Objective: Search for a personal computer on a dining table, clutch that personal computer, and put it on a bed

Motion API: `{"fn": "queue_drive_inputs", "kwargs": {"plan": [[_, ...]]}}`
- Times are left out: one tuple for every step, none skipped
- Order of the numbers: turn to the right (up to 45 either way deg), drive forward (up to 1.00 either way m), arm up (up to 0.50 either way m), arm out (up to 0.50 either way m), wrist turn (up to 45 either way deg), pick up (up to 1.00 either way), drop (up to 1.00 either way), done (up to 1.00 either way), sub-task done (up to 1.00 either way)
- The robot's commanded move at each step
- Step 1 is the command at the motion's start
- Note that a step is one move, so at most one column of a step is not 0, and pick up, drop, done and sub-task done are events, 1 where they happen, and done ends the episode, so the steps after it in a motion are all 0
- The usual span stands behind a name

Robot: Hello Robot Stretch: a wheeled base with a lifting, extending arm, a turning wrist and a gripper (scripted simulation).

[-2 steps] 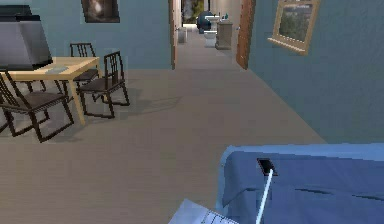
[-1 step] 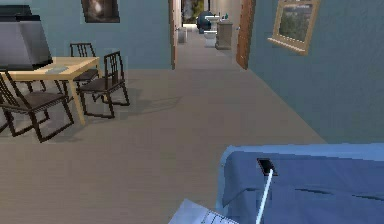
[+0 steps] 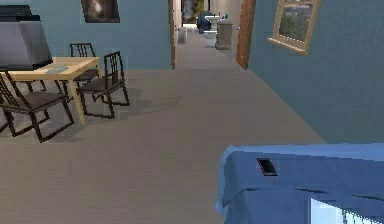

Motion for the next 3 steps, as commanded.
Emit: {"fn": "queue_drive_inputs", "kwargs": {"plan": [[0.0, 0.0, 0.0, 0.0, 45.0, 0.0, 0.0, 0.0, 0.0], [0.0, 0.0, 0.0, 0.0, 45.0, 0.0, 0.0, 0.0, 0.0], [0.0, 0.0, 0.0, 0.0, 36.0, 0.0, 0.0, 0.0, 0.0]]}}
